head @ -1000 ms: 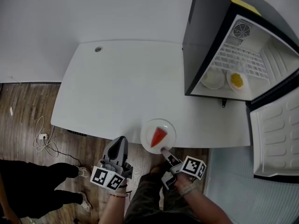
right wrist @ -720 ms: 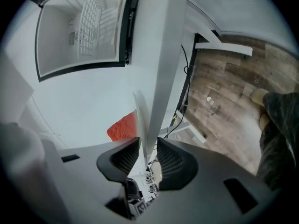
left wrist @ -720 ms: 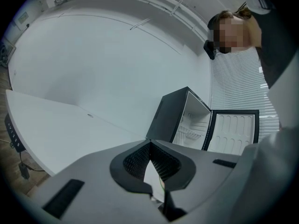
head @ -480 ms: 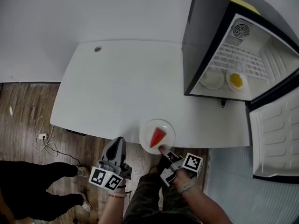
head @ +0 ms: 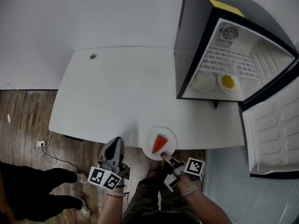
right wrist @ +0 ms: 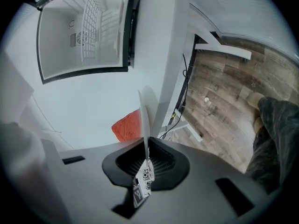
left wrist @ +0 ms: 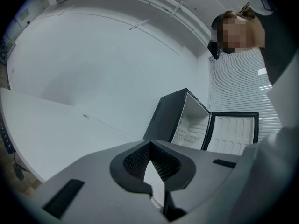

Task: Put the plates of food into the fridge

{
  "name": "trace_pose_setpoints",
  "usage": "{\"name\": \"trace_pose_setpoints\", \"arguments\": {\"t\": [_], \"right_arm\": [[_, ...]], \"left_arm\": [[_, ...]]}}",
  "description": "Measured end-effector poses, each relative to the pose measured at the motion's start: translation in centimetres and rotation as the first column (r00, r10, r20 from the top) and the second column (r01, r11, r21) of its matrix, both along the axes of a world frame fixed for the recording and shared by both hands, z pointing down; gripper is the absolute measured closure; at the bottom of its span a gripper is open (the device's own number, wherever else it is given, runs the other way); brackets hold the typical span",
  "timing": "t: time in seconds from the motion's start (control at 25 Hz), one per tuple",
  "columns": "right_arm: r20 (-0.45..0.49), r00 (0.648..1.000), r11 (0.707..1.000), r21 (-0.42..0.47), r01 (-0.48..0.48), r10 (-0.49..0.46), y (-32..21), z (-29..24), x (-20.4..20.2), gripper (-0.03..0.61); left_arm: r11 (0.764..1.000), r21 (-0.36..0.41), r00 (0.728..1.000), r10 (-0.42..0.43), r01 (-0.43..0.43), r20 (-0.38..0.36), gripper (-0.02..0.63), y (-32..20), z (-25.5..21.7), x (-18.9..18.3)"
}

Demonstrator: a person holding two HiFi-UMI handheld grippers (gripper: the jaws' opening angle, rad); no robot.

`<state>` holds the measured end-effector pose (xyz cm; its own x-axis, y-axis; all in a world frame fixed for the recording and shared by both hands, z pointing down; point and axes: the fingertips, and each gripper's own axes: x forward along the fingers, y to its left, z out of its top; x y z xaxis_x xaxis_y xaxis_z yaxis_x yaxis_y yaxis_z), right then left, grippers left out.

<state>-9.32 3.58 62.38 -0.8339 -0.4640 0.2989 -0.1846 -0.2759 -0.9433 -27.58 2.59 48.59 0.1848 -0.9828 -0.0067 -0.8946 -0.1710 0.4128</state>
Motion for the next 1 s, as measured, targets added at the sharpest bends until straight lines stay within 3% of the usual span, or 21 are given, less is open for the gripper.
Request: {"name": "trace_pose_setpoints", "arguments": {"t": [0.36, 1.0], "right_arm": [[-0.031, 0.997, 0.994, 0.077, -0.073, 0.075, -2.3, -3.8, 4.9, 0.558], [-0.042, 0.986, 0.968, 0.2, -0.149, 0.16, -11.1, -14.3, 12.0, 0.558]], "left_arm": [[0.994, 0.052, 0.996, 0.091, -0.092, 0.007, 0.607, -3.8, -3.6, 3.2], [0.961, 0.14, 0.971, 0.237, -0.239, 0.027, 0.607, -15.0, -8.6, 10.0]]}}
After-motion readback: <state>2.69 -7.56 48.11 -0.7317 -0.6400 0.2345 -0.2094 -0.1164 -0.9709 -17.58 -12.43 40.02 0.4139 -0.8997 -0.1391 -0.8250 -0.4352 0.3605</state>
